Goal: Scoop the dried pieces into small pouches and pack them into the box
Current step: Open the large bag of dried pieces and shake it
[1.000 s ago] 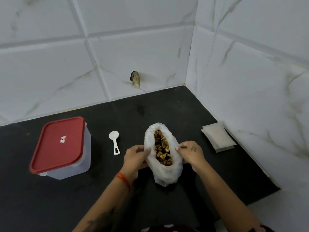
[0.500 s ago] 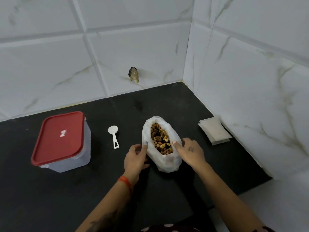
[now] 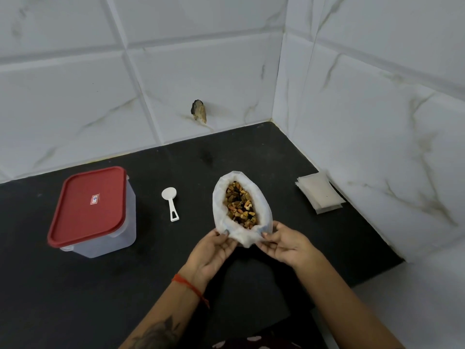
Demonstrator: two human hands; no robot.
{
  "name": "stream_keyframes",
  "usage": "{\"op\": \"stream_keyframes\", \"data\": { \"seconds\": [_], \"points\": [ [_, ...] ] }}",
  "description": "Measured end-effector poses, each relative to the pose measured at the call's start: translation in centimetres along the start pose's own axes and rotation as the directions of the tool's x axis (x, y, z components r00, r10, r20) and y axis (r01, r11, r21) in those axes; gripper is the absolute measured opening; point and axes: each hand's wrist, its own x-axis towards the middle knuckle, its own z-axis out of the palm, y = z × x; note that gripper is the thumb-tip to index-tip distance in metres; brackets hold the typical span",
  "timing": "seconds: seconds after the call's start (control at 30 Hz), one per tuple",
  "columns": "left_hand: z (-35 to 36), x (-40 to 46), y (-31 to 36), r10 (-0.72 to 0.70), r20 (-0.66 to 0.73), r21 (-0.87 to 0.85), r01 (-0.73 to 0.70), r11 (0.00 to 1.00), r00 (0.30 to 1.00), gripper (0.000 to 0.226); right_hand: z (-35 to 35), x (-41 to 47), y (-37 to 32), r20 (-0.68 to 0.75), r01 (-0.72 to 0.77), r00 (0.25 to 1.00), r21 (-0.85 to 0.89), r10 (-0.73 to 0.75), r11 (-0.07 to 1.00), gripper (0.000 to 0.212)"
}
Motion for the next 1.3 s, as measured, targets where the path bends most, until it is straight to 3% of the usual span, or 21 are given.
{"op": "stream_keyframes", "data": {
  "seconds": [0.1,0.17,0.23,0.3,0.5,0.6,0.7,0.77,0.83,0.87,0.93,1.0,1.03,1.1,1.17,1.23,1.3],
  "points": [
    [-0.4,-0.1,-0.5,0.038,-0.112,0.257,-0.008,0.966,0.993,0.023,-0.1,-0.3,0.5,-0.047,0.048,0.997,-0.298,-0.065,0.953,0.026],
    [-0.2,-0.2,-0.5,0.186,-0.210,0.576,-0.032,0.817,0.960,0.015,0.2,-0.8,0.7,-0.095,0.094,0.979,-0.582,-0.183,0.808,0.020],
    [-0.2,-0.3,-0.6,0.320,-0.221,0.754,-0.047,0.655,0.921,0.013,0.3,-0.8,1.0,-0.095,0.125,0.963,-0.676,-0.254,0.726,0.029],
    [0.0,-0.6,-0.8,0.311,-0.205,0.729,-0.066,0.681,0.928,0.017,0.7,-0.7,1.4,-0.073,0.145,0.965,-0.651,-0.252,0.745,0.030],
    [0.9,-0.3,-1.1,0.158,-0.203,0.360,-0.077,0.930,0.966,0.013,0.2,0.1,1.7,-0.066,0.216,0.961,-0.418,-0.267,0.882,0.026],
    [1.4,0.0,-1.0,0.045,-0.146,0.092,-0.031,0.995,0.988,0.022,0.2,0.1,1.0,-0.037,0.149,0.987,-0.179,-0.158,0.973,0.033],
    [1.2,0.0,-1.5,-0.011,-0.071,-0.128,0.002,0.992,0.997,0.026,-0.1,0.3,0.8,-0.003,0.057,0.998,0.011,-0.057,0.998,0.040],
    [0.6,0.2,-2.1,0.023,-0.116,-0.049,-0.029,0.998,0.993,0.026,-0.4,0.4,1.2,-0.004,0.024,1.000,0.009,-0.024,1.000,0.045],
    [0.0,0.3,-2.5,0.142,-0.215,0.245,-0.087,0.965,0.966,0.021,-0.3,0.1,1.4,-0.026,0.012,1.000,-0.095,-0.014,0.995,0.045],
    [-0.3,0.4,-2.7,0.238,-0.238,0.433,-0.117,0.894,0.941,0.016,-0.2,-0.1,1.4,-0.062,0.025,0.997,-0.202,-0.038,0.979,0.042],
    [-1.1,0.7,-2.9,0.450,-0.186,0.748,-0.171,0.641,0.873,0.029,0.3,-0.6,1.2,-0.141,0.051,0.980,-0.494,-0.138,0.868,0.033],
    [-1.6,1.2,-2.6,0.584,-0.088,0.906,-0.179,0.383,0.807,0.056,0.6,-0.9,0.9,-0.164,0.053,0.949,-0.758,-0.268,0.650,0.034],
    [-1.6,1.4,-2.4,0.606,-0.049,0.936,-0.175,0.305,0.794,0.058,0.7,-0.9,0.9,-0.146,0.057,0.927,-0.855,-0.345,0.515,0.039],
    [-1.1,1.3,-2.1,0.591,-0.023,0.936,-0.190,0.295,0.806,0.050,0.6,-0.4,1.0,-0.076,0.058,0.866,-0.966,-0.493,0.252,0.052],
    [-0.4,1.1,-1.7,0.556,-0.065,0.895,-0.198,0.400,0.829,0.041,0.5,0.5,1.1,0.004,0.092,0.798,-0.989,-0.603,0.115,0.046],
    [0.2,1.1,-1.5,0.524,-0.109,0.844,-0.200,0.497,0.845,0.040,0.4,1.5,1.0,0.048,0.149,0.776,-0.983,-0.629,0.108,0.025],
    [0.6,1.5,-1.5,0.519,-0.114,0.840,-0.196,0.505,0.847,0.043,0.4,2.1,0.7,0.031,0.206,0.805,-0.951,-0.593,0.230,0.023]
  ]
}}
